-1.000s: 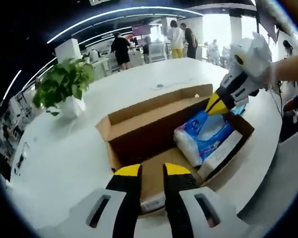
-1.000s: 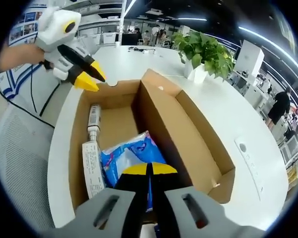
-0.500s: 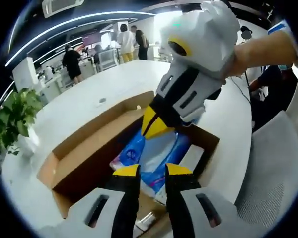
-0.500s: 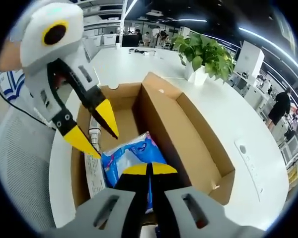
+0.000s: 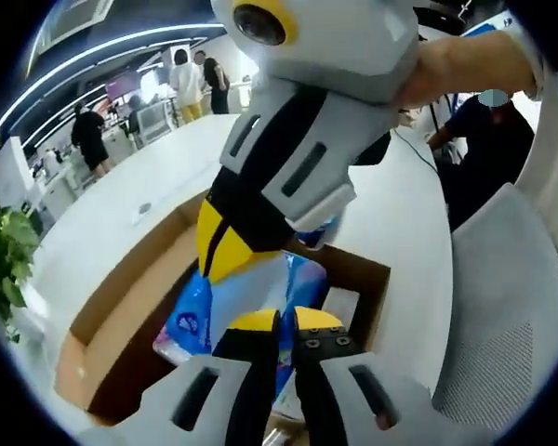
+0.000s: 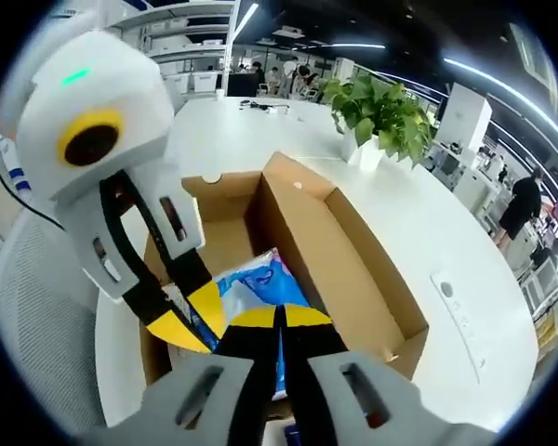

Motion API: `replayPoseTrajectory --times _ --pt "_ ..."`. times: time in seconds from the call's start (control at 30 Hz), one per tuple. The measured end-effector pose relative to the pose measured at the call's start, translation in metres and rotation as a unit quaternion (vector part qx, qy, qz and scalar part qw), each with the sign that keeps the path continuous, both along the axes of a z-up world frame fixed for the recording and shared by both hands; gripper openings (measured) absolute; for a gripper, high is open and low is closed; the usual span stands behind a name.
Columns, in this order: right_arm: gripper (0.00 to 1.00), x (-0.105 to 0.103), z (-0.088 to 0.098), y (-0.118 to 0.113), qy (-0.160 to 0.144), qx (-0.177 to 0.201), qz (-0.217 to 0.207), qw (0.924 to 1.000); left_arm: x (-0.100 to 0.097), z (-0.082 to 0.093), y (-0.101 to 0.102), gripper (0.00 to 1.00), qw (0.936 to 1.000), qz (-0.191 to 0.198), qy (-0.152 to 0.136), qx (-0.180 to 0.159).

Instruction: Operate the shoe box by opening the lid, removing the specified soft item, and placing it in the target area until the item is outside and the box remains undamaged.

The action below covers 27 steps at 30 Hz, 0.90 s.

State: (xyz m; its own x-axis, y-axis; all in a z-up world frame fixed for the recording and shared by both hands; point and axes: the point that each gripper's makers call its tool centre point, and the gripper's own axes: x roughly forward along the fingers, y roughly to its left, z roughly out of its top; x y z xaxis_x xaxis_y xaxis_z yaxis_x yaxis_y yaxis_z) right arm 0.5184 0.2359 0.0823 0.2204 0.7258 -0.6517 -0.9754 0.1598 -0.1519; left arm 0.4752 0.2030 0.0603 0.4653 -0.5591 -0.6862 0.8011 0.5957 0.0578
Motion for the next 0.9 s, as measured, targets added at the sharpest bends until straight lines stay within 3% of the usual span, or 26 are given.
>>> replayPoseTrajectory --times 0.53,0.9 --pt "0.00 0.003 0.059 -0.006 -0.027 0.035 0.012 0.9989 -0.004 0.063 -0.012 0.00 0.9989 -0.028 -0.035 -0.013" --pt "0.00 0.006 0.085 -0.037 -0.033 0.040 0.007 0.9986 -0.003 0.093 -0.044 0.00 0.9968 -0.051 -0.047 -0.040"
